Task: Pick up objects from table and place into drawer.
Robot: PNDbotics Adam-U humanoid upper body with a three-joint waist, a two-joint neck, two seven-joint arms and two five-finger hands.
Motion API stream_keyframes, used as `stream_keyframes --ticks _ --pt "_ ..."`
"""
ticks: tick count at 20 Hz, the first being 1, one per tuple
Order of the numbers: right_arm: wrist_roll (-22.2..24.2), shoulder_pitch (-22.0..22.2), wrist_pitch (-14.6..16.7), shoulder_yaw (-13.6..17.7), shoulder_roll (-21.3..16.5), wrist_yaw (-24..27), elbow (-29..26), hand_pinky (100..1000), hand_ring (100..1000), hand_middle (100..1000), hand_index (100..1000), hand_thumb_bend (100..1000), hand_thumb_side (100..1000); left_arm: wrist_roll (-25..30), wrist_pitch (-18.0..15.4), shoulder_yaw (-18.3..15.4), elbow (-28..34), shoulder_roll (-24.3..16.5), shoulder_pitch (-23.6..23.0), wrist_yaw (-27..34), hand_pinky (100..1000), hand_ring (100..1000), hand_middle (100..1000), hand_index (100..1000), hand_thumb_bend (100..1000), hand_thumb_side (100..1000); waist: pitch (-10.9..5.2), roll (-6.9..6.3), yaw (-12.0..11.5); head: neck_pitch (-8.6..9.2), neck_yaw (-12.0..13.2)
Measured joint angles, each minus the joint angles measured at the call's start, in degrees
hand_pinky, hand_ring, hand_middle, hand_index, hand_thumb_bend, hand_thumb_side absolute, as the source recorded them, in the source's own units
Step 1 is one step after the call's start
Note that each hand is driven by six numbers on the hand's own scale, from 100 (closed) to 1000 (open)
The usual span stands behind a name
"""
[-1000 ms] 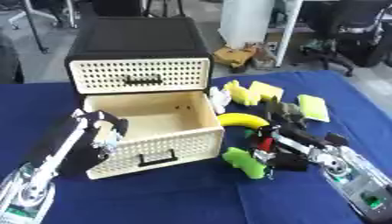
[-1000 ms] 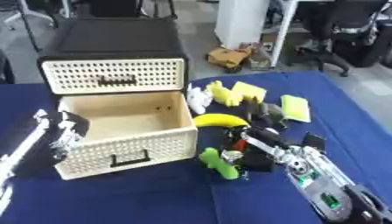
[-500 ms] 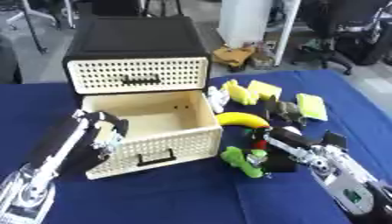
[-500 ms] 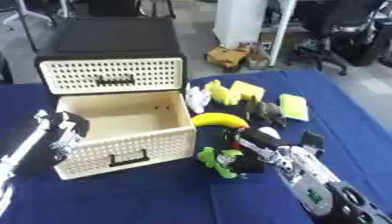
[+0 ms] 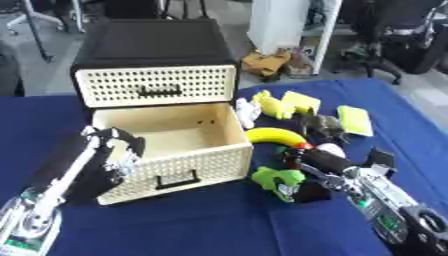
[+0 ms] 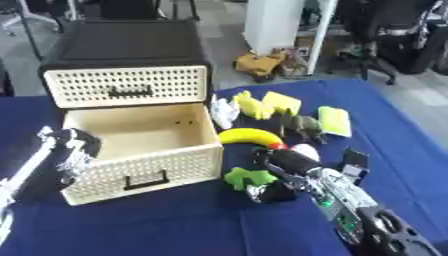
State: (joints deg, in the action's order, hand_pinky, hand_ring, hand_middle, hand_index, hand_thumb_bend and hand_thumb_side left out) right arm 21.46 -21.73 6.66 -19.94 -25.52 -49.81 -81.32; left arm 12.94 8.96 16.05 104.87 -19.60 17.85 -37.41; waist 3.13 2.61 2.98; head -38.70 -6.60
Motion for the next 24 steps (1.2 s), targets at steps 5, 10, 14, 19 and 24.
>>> stream_keyframes --ticks 5,10,14,19,24 --pt "2.6 0.1 1.2 -0.1 0.0 -0.8 0.1 748 874 887 884 100 890 0.1 -0.1 0.0 -0.3 0.0 -0.1 0.0 100 100 100 702 263 1000 -0.01 0.00 0.1 0.00 0.0" --pt "6.3 0.3 2.8 -0.2 -0.1 -2.3 -0.4 733 857 893 886 100 822 0.2 -0.2 0.0 -0.3 0.0 -0.1 0.0 100 100 100 703 259 1000 -0.02 0.00 0.2 -0.01 0.0" --pt "8.0 0.6 3.4 -0.2 -0.1 -3.5 -0.5 667 796 881 876 100 508 0.3 -0.3 0.0 -0.3 0.0 -0.2 0.0 100 100 100 703 255 1000 -0.04 0.01 0.2 -0.01 0.0" --pt "9.4 0.6 3.0 0.2 -0.1 -4.8 -0.3 464 618 811 833 100 100 0.4 -0.4 0.0 -0.3 0.0 -0.2 0.0 100 100 100 703 254 1000 -0.20 0.09 0.1 -0.01 0.0" --pt "8.5 0.5 2.0 0.5 -0.1 -5.6 -0.3 149 367 567 618 100 100 0.5 -0.4 0.0 -0.3 0.0 -0.2 0.0 100 100 100 704 252 1000 -0.28 0.27 0.0 -0.01 0.0"
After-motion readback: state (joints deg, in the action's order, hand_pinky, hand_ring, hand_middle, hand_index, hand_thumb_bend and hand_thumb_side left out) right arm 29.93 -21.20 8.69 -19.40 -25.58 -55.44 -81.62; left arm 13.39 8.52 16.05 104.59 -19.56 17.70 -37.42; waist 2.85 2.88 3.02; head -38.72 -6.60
